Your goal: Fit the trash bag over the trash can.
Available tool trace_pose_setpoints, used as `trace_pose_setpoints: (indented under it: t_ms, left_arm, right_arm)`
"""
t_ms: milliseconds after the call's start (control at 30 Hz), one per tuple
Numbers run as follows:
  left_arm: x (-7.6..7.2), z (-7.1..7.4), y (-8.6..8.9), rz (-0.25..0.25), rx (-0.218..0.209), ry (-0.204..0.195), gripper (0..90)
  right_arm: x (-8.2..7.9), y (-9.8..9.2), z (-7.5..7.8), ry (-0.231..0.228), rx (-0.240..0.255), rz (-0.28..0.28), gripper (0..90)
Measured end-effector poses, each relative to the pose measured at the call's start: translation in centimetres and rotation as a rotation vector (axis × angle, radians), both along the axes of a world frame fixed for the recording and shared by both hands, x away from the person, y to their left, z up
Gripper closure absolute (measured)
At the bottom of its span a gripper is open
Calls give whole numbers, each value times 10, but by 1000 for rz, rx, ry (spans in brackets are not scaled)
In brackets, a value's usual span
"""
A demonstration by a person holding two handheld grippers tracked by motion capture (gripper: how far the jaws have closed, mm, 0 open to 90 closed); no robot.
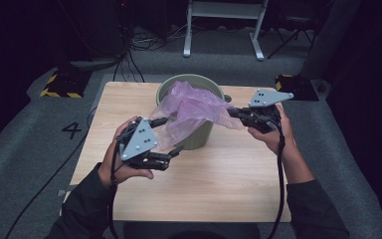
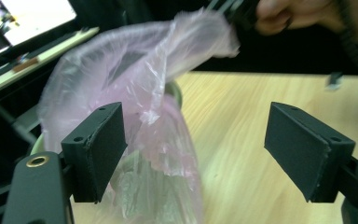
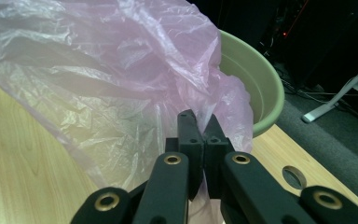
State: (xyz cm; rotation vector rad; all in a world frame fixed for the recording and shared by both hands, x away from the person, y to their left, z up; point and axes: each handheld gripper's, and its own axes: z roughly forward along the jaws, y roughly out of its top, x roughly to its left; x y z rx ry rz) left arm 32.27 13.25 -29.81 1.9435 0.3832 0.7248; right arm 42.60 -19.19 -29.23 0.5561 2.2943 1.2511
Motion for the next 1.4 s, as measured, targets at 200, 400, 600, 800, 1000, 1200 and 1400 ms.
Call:
trace_pose_setpoints:
  t_ms: [200,400,600,800,1000,1200,1400]
  left_arm:
    - [21,-14,-15,10,43,5,730]
    - [15,-33,-28,-103,201,-6,898]
    - [6,-65,-41,-127,368,-4,899]
    - [8,-90,-40,-123,395,39,898]
    - [2,-99,-28,-90,315,50,527]
    - [-29,-78,9,-107,68,27,246]
    - [-24,-66,26,23,-38,42,229]
  right_arm:
    - [-2,-4,-4,13,0,-4,900]
    - [5,-20,-8,53,41,-45,900]
    - [15,-28,-14,106,51,-93,900]
    - [27,-24,-18,132,73,-135,900]
    - [35,-19,-22,127,90,-177,900]
    - [34,-19,-22,107,102,-185,900]
    - [32,-17,-21,86,94,-192,900]
